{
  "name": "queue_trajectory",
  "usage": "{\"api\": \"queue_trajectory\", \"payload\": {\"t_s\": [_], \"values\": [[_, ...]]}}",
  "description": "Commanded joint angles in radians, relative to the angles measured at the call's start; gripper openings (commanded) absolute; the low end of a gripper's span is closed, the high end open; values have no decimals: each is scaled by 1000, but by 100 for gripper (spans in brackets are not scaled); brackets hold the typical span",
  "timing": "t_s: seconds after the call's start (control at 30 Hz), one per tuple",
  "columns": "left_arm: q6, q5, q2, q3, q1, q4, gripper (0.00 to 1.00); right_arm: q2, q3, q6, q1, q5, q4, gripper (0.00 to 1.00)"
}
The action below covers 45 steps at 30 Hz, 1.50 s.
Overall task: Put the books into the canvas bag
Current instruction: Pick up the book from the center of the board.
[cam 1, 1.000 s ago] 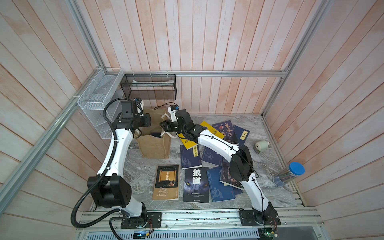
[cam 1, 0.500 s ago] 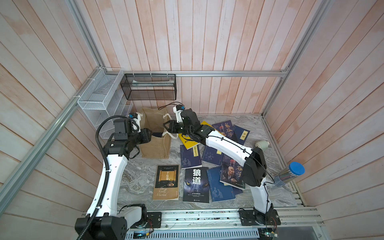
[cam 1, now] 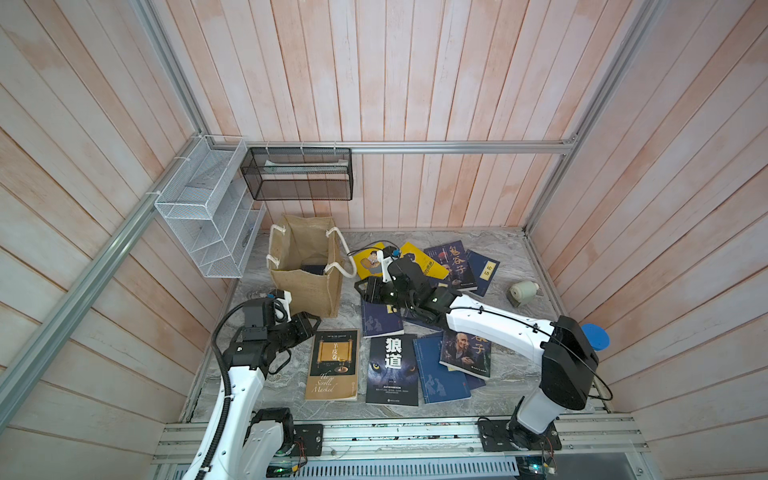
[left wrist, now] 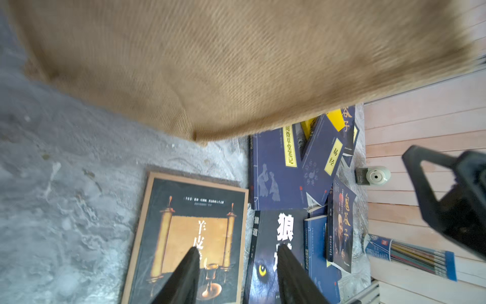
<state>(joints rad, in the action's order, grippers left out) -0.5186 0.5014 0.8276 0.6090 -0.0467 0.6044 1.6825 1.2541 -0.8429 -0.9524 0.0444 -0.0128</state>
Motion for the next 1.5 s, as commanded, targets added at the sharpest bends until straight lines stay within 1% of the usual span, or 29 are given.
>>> {"api": "queue_trajectory", "payload": {"t_s": [0.0,0.1,0.2,0.37,0.53,0.7,0.83,0.9,1.0,1.1,1.2,1.47], "values": [[-144,49,-30,-82,1,-150,50,22,-75,-113,-59,6,-76,46],[-173,6,-23,-138,19,-194,51,76,-112,-165,-115,39,-127,47],[-166,-44,6,-166,58,-196,53,128,-144,-226,-161,58,-174,50],[-196,-124,30,-227,71,-218,56,171,-179,-299,-205,35,-183,53],[-190,-180,122,-252,71,-254,62,215,-153,-291,-214,19,-67,57],[-189,-187,175,-261,72,-264,65,249,-143,-272,-205,39,-55,57],[-193,-182,162,-268,71,-253,65,309,-106,-242,-180,113,-31,52],[-197,-202,154,-272,72,-247,65,328,-95,-226,-167,130,-20,49],[-205,-261,130,-267,71,-223,65,327,-82,-194,-157,103,16,46],[-221,-318,106,-274,71,-216,67,317,-82,-174,-157,79,45,45],[-228,-308,111,-284,70,-222,67,308,-95,-169,-157,74,65,46],[-245,-197,164,-290,70,-252,67,300,-125,-168,-165,69,84,46]]}}
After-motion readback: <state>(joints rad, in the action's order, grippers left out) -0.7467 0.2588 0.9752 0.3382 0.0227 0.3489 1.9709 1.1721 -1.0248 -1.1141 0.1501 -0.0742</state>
